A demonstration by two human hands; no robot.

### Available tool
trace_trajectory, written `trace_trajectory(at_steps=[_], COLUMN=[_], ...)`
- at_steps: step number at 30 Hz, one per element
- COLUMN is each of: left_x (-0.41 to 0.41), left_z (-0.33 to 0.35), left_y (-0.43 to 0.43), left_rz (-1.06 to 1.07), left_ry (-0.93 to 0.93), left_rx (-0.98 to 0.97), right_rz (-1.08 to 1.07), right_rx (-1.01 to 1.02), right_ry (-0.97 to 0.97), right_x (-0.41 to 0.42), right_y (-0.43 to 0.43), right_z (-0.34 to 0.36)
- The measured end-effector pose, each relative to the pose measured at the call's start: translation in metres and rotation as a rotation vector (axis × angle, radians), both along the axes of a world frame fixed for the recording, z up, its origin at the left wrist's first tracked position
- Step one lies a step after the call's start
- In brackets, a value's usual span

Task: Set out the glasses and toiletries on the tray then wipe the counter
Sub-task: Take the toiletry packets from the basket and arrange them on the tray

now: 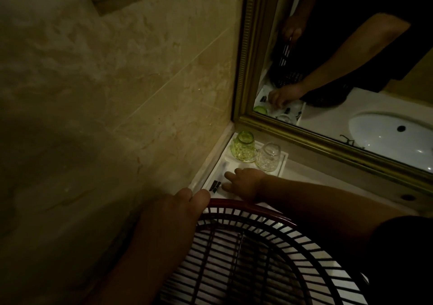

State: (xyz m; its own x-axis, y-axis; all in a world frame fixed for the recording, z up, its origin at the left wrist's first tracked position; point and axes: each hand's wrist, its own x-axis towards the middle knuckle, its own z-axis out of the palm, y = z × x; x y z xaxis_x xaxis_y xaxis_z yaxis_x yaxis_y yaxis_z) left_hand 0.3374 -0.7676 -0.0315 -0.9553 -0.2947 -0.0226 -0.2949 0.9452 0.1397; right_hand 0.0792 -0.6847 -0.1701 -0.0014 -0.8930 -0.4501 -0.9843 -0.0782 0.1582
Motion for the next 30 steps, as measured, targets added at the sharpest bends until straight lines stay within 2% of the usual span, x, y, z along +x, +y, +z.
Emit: trace_trajectory(at_steps=[8,15,19,20,22,25,30], left_x=[-0.002,-0.002,0.003,0.006,0.014,0.015,0.012], left_z=[-0.005,-0.010,-0.011,-0.012,-0.013,-0.013,-0.013], left_y=[-0.003,-0.004,-0.005,-0.007,-0.008,-0.007,-0.002], left_rz=[0.009,0.026,0.030,0.039,0.056,0.010,-0.012], left_ry=[-0.012,-0.008,-0.019,-0.026,-0.039,-0.081,-0.081], left_rx=[0.006,0.020,0.030,0.045,0.082,0.067,0.033], right_rz=[-0.087,-0.099,-0.080,-0.086,-0.146,-0.221,-0.293], right_rx=[0.236,0.154,-0.002,0.006,0.159,0.341,0.188], right_ry=[-0.149,-0.218,-0.099,-0.056,0.018,0.004,-0.161], right_x=[-0.002,-0.001,0.001,0.002,0.005,0.011,0.017], right_y=[0.008,0.004,0.011,0.011,0.010,0.007,0.001], right_z=[-0.007,-0.006,0.009,0.013,0.018,0.019,0.018])
